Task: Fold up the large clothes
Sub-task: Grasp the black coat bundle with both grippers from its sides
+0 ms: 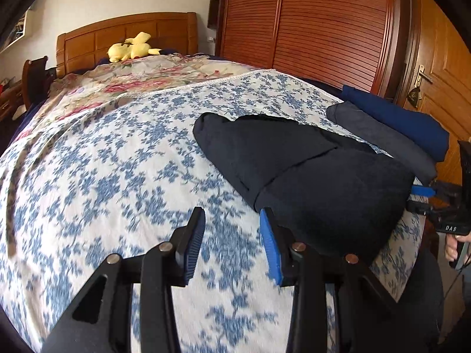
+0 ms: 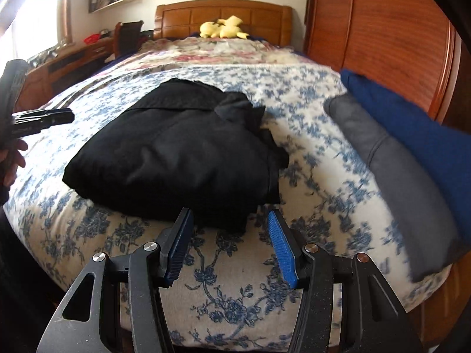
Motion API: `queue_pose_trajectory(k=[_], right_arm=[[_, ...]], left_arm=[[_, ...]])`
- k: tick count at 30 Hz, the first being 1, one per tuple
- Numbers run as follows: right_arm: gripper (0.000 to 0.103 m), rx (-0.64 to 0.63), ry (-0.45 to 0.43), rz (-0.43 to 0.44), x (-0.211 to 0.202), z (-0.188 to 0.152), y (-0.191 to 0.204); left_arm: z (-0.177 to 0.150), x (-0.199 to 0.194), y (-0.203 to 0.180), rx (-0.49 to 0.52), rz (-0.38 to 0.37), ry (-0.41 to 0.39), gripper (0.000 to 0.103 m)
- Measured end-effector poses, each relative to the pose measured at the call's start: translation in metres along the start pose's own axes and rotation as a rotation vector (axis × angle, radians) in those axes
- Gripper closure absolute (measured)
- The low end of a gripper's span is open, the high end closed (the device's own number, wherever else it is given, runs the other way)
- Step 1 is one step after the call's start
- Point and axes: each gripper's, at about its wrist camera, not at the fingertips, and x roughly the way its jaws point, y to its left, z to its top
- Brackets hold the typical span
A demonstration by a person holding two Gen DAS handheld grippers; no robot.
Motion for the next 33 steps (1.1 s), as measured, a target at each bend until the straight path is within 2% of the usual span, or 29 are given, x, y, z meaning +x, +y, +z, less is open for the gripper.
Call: queue_pose_trajectory(k=[7,13,16,22,28,30,33], right_arm=[[0.05,0.038,0.029,0.028,0.021,0.0,-0.003],[0.05,0.046,0.029,0.06,0.035,-0.001,-0.004],[0.049,0.061,0.024,0.073,0.038,-0.003,-0.006],[0.049,0.052,0.011,0.083,0.041,-0.003,-0.005],[0.048,0.063,0.01,0.104,0.043,-0.002,-0.009],[0.048,0.065,0.009,0.109,0.043,-0.002,-0.009],[0.048,0.068,0.009,0.114,0.042,-0.003,-0.007]], left_arm=[[0.028,0.036,0.0,0.023,-0.018,0.023,0.066],[0.047,0.084,0.004,0.013,-0.03,0.088,0.066],[0.056,0.106,0.005,0.022,-0.012,0.104,0.066],[0.08,0.145,0.022,-0.031,0.004,0.118,0.066],[0.097,0.176,0.037,-0.086,-0.024,0.139,0.059],[0.101,0.183,0.038,-0.084,-0.016,0.145,0.046],[0.105,0.195,0.041,-0.093,-0.01,0.146,0.045]])
